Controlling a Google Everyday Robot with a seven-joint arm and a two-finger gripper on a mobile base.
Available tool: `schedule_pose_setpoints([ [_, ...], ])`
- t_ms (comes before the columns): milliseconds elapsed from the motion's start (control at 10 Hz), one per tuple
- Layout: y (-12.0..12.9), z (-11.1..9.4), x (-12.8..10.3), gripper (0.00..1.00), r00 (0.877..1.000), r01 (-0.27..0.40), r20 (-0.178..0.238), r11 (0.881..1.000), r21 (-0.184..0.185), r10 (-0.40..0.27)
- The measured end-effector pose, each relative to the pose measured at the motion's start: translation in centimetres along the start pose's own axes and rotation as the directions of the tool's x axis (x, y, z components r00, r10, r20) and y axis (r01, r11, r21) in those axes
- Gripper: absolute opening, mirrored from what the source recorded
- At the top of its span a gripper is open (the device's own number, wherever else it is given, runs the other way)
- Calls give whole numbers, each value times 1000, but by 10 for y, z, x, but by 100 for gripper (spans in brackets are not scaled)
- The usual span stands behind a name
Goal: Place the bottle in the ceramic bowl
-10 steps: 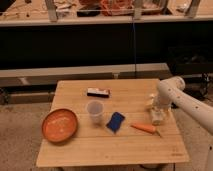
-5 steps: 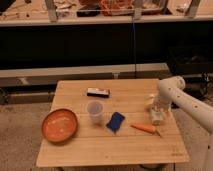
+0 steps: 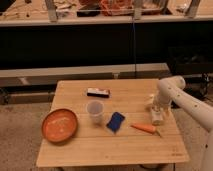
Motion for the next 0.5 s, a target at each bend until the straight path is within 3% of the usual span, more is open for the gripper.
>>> schedule_pose_setpoints([
  [500, 1, 1, 4, 78, 1000, 0, 6, 1000, 6, 0],
])
